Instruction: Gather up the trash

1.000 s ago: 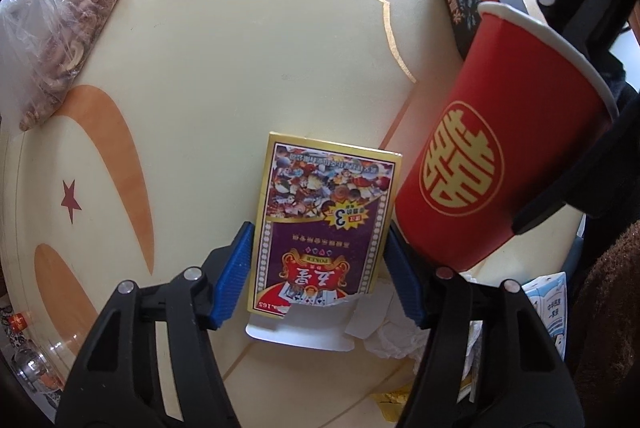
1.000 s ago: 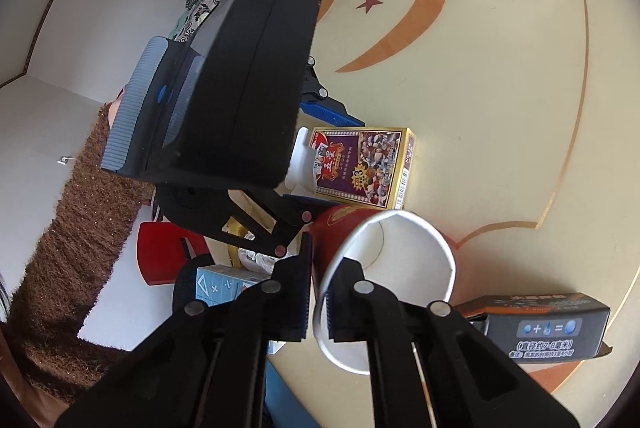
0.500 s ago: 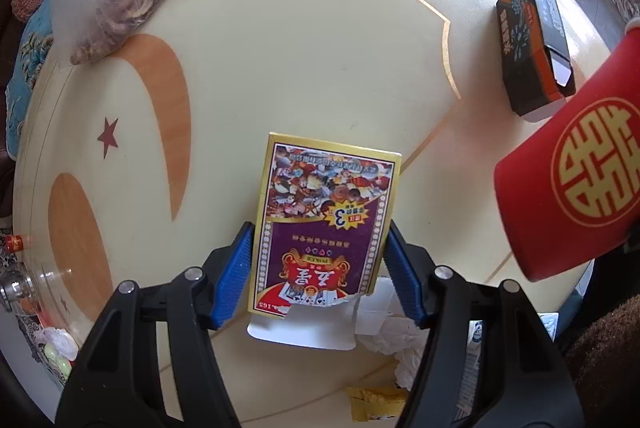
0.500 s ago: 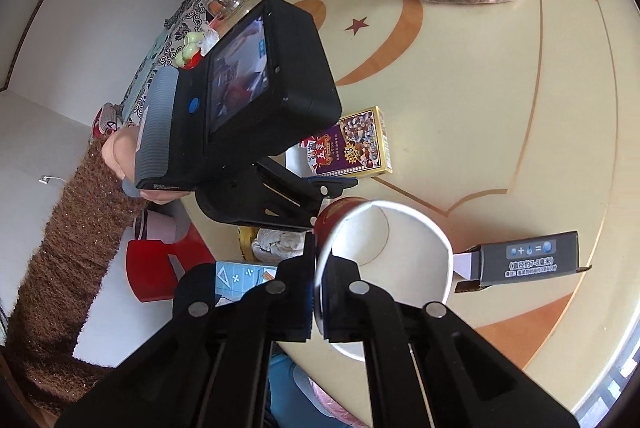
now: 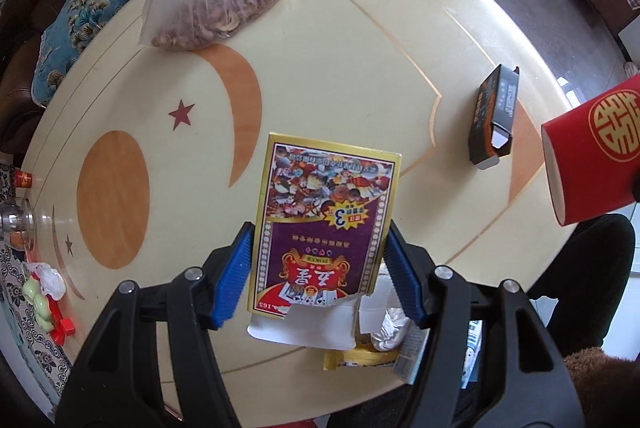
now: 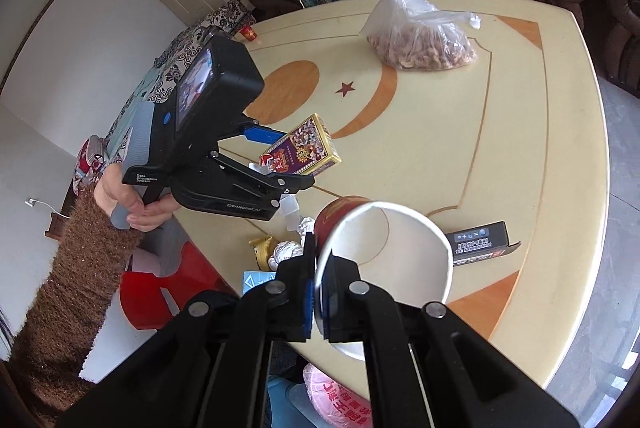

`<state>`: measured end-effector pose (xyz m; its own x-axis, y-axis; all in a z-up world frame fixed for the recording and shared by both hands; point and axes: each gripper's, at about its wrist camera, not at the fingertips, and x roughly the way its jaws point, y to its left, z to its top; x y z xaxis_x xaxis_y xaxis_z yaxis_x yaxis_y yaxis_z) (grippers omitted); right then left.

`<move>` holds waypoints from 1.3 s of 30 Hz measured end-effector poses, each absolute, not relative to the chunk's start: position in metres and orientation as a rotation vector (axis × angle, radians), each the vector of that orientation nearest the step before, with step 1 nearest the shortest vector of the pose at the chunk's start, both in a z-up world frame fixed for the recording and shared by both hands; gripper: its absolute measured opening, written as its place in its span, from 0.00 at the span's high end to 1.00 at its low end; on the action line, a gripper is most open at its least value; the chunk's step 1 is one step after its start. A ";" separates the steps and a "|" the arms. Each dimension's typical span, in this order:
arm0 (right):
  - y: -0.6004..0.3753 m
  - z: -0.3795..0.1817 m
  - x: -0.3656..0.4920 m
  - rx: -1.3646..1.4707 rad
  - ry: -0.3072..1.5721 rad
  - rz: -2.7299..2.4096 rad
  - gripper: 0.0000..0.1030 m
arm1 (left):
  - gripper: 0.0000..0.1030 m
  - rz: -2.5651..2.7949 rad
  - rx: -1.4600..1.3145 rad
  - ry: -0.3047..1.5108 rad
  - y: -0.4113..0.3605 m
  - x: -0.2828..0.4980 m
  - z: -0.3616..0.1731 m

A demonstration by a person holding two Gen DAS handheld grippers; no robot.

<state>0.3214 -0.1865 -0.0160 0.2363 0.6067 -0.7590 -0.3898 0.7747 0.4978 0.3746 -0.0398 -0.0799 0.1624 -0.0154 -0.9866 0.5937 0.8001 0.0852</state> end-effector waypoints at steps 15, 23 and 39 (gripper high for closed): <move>-0.196 0.019 0.247 0.177 1.072 0.625 0.97 | 0.39 -0.504 0.492 1.289 -0.033 0.286 -0.012; -0.197 0.019 0.185 0.168 1.061 0.616 0.97 | 0.39 -0.525 0.533 1.246 -0.042 0.217 0.000; -0.190 -0.017 0.099 0.177 1.112 0.601 0.97 | 0.39 -0.607 0.575 1.229 -0.054 0.116 -0.036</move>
